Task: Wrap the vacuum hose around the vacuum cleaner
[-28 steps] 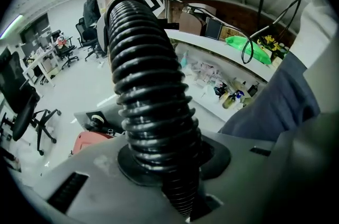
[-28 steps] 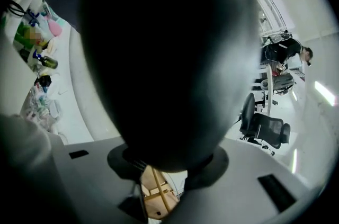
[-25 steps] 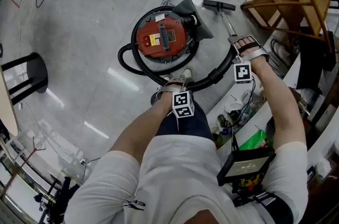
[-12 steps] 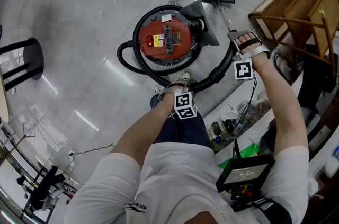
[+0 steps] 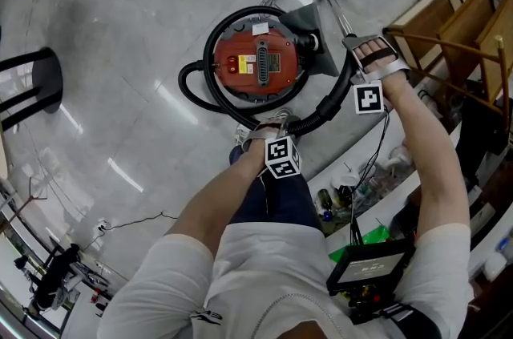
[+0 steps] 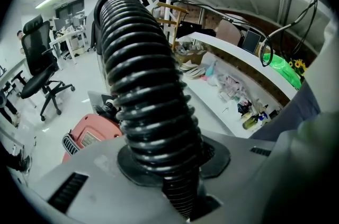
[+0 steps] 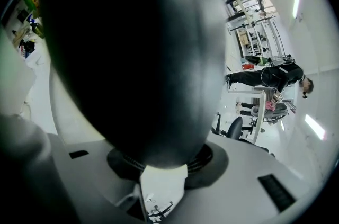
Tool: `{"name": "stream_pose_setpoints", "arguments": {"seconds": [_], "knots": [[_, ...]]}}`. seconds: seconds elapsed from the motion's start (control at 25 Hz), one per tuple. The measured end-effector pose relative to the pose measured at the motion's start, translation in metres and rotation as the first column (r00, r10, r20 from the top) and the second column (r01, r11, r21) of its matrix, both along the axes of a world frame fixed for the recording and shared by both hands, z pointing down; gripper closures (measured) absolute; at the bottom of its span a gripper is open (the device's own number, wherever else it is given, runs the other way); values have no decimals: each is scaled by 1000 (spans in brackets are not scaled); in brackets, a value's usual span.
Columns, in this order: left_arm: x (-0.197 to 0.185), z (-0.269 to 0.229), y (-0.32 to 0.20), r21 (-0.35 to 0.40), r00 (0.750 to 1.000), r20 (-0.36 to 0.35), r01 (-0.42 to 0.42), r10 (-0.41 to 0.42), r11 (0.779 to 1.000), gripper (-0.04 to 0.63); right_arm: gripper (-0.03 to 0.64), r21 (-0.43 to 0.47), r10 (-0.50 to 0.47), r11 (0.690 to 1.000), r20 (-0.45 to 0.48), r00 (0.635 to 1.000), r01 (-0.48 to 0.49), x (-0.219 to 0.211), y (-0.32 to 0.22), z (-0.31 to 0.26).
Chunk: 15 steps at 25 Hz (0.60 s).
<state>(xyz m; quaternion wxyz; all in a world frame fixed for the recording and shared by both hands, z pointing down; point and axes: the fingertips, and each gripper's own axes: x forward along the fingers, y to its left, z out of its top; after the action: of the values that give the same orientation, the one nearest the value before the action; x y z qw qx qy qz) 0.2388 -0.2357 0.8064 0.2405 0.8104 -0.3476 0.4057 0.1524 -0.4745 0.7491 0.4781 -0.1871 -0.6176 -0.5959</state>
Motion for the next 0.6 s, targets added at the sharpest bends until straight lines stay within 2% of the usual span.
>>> {"name": "stream_pose_setpoints", "arguments": {"seconds": [0.32, 0.6], "knots": [[-22, 5, -16, 26, 998, -18, 57, -57, 998, 489, 459, 38, -33, 999, 11, 999, 33, -42, -10, -4], [-40, 14, -19, 15, 997, -21, 73, -72, 997, 491, 459, 27, -4, 1000, 17, 1000, 3, -60, -14, 5]]}}
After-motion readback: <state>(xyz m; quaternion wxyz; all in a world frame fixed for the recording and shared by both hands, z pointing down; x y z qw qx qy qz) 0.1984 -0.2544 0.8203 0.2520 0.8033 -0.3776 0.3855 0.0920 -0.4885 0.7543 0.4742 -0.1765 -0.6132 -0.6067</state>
